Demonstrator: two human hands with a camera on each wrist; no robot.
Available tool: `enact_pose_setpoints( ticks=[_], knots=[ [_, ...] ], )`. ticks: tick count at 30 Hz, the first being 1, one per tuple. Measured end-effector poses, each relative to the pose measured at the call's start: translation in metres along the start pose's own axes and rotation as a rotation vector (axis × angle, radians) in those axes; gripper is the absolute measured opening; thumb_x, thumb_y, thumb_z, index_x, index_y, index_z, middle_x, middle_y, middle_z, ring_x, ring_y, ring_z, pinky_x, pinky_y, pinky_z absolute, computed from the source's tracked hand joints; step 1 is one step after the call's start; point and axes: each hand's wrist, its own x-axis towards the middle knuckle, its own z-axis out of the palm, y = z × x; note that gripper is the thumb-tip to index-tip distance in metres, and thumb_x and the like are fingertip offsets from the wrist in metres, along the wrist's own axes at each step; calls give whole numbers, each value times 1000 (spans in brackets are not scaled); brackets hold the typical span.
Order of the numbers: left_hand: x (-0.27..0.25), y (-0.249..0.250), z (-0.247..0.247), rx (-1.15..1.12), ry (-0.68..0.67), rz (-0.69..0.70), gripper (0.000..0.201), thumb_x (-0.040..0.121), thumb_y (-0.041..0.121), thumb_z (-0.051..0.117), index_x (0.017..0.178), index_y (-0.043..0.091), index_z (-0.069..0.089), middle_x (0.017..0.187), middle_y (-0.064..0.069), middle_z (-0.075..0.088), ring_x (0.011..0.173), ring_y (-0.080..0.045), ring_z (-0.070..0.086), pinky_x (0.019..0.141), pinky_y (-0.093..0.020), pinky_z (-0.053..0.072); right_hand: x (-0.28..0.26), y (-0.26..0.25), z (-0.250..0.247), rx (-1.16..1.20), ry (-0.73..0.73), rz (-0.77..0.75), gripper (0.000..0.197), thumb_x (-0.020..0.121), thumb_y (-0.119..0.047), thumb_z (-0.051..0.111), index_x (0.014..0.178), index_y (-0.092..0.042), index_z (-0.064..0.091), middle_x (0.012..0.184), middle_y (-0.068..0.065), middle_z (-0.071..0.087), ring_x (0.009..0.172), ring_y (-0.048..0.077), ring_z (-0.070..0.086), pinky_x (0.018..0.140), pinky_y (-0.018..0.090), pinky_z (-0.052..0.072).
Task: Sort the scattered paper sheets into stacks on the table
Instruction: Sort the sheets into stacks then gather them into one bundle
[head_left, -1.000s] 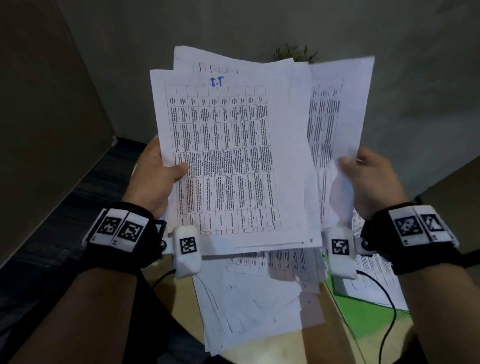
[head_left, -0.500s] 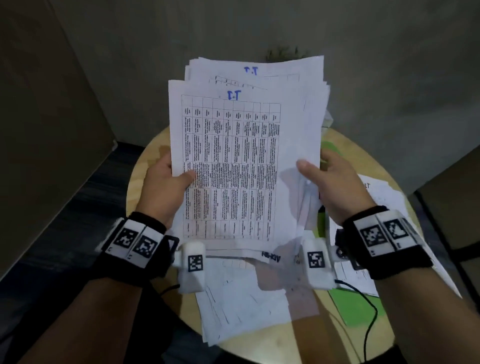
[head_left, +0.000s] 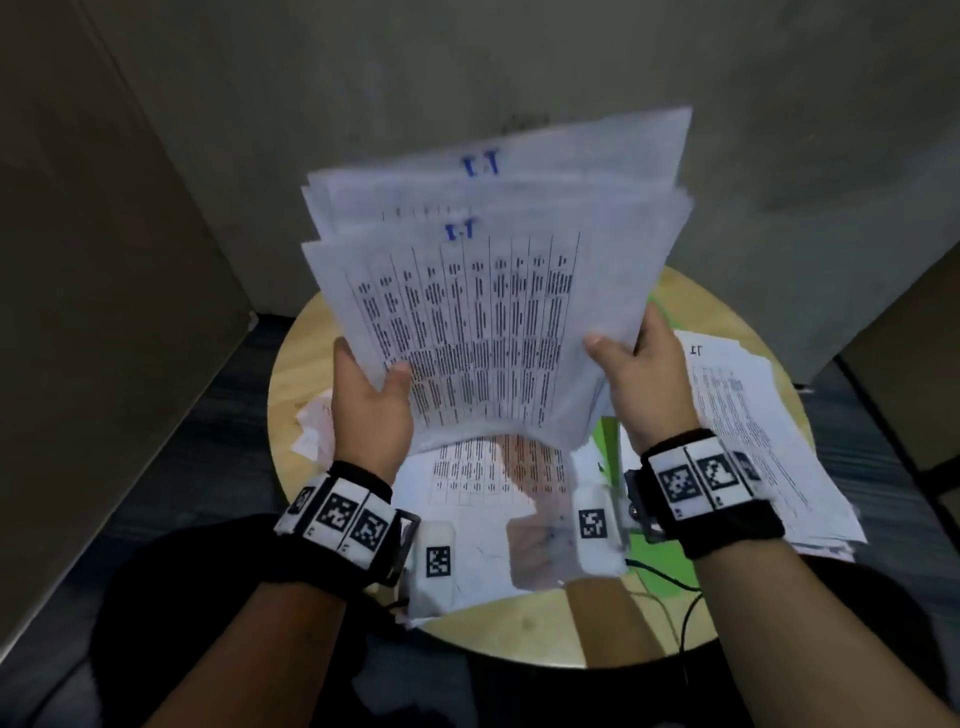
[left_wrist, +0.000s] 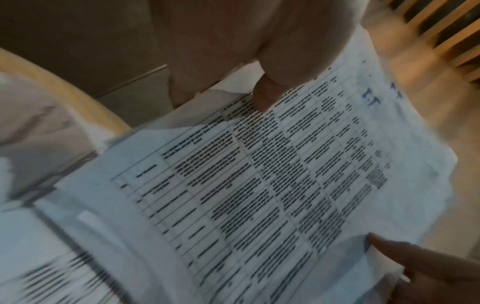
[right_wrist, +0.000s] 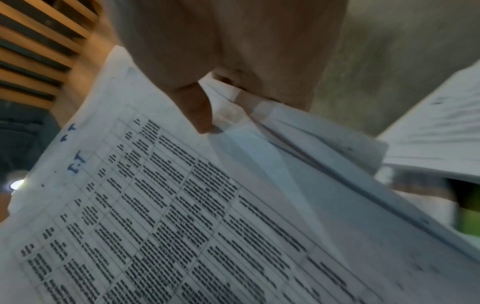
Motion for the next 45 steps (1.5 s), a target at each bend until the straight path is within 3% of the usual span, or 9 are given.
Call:
enact_pose_setpoints(
  ticks=[8,11,13,17,21,26,30,40,45],
  knots=[
    [-17,-30,4,152,-44,-111,33,92,4,46,109,33,45,108,0,58,102,-17,57,93,-32,45,-26,50,2,-260,-62,205,25,96,-9,49,120,-9,48,100,3,58,82,17,54,59,24,39],
    [-10,-17,6,215,0,-32,16,98,-1,44,111,7,48,90,-8,54,78,-9,56,75,-9,39,-21,40,2,-222,-30,158,19,95,-7,47,114,-11,50,91,-3,57,81,15,53,61,25,38],
    [-8,-20,5,224,28,-19,19,98,-1,43,116,-8,48,94,-13,54,88,-22,54,81,-20,37,-19,37,0,-207,-8,149,21,94,-8,49,114,-13,51,94,-1,58,82,17,55,67,27,39],
    [-18,-34,2,265,-21,-208,28,93,17,44,121,13,45,111,-10,58,108,-29,54,95,-38,40,-23,49,-2,-318,-144,250,34,92,-8,51,124,-14,42,107,3,57,90,21,57,70,29,43],
    [-19,-31,5,456,-140,-233,27,92,-4,38,115,8,46,108,-10,54,103,-26,51,78,-25,32,-26,57,-5,-467,-222,287,40,91,-3,44,130,-7,34,108,14,57,97,33,57,81,38,48],
    [-14,-4,38,622,-296,-216,22,102,11,34,122,5,42,102,-5,50,76,-10,48,57,-22,35,-4,43,-44,-506,-137,259,12,94,-6,42,105,-9,39,79,-1,42,75,20,46,57,30,33],
    [-16,3,90,567,-396,-195,30,101,11,42,130,6,42,124,-13,55,107,-26,57,83,-29,44,15,34,-96,-520,12,267,17,91,-4,45,104,-13,43,89,0,50,83,21,46,64,29,31],
    [-52,-27,200,640,-728,-291,55,92,-2,44,145,9,35,132,-15,55,112,-30,58,93,-37,50,43,76,-190,-830,106,522,33,92,-6,43,122,6,49,127,27,52,113,40,52,84,34,41],
    [-68,-40,208,715,-914,-402,69,98,15,49,154,11,9,143,-11,43,73,-10,52,55,-18,42,32,99,-195,-938,-43,693,41,90,-26,61,115,6,56,110,22,60,96,34,58,68,27,37]
  ],
)
